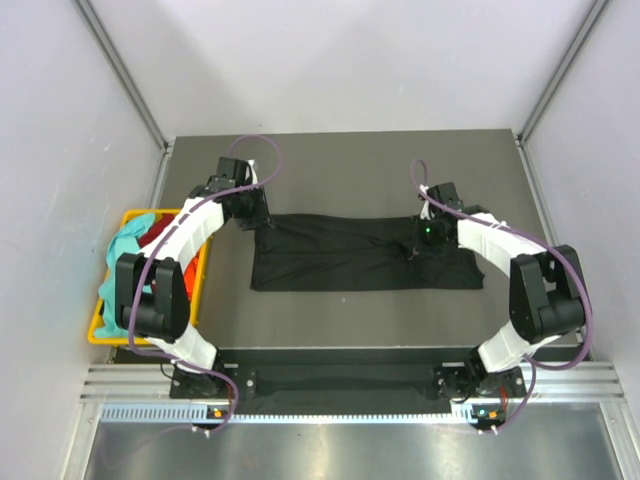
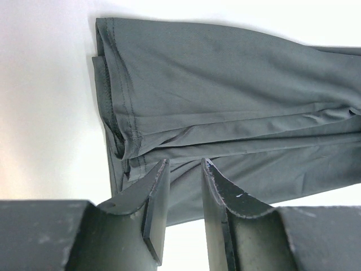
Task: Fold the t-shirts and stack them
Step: Fold the tshirt
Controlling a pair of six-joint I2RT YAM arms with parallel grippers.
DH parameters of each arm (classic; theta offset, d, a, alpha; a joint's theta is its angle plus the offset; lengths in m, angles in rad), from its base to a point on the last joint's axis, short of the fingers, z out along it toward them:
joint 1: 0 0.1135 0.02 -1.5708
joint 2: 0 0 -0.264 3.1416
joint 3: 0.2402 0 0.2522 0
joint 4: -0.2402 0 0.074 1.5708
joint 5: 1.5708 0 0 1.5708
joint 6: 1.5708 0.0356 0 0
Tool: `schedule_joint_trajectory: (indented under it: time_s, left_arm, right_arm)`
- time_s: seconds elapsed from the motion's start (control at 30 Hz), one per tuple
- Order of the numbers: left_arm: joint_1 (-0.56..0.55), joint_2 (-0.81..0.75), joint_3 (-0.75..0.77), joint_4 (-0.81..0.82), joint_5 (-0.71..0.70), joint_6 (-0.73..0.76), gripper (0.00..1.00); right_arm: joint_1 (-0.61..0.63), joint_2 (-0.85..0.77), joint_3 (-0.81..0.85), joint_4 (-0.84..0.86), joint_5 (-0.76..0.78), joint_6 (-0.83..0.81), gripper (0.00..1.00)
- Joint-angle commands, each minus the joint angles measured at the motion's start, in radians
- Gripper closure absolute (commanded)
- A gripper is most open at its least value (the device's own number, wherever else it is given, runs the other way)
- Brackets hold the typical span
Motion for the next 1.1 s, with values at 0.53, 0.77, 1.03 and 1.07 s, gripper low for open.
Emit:
schedule_joint_trajectory:
  time_s: [0.53, 0.77, 1.03, 1.07]
  left_arm:
    - [-0.001, 0.001, 0.001, 0.011, -0.011, 0.017, 0.65]
    - [-0.001, -0.004, 0.002, 0.006, -0.019, 0.019, 0.65]
    - [-0.001, -0.011, 0.001, 0.011, -0.005, 0.017, 0.65]
    - [-0.001, -0.013, -0.001, 0.012, -0.005, 0.017, 0.65]
  right_arm:
    - [-0.108, -0.009, -0.037, 0.035, 0.012, 0.026, 0.91]
    - [-0.044, -0.010, 0.020, -0.031, 0.225, 0.029, 0.80]
    - [0.118, -0.102, 0.122, -0.174, 0.460, 0.028, 0.72]
    - [0.138, -0.107, 0.125, -0.164, 0.471, 0.020, 0.72]
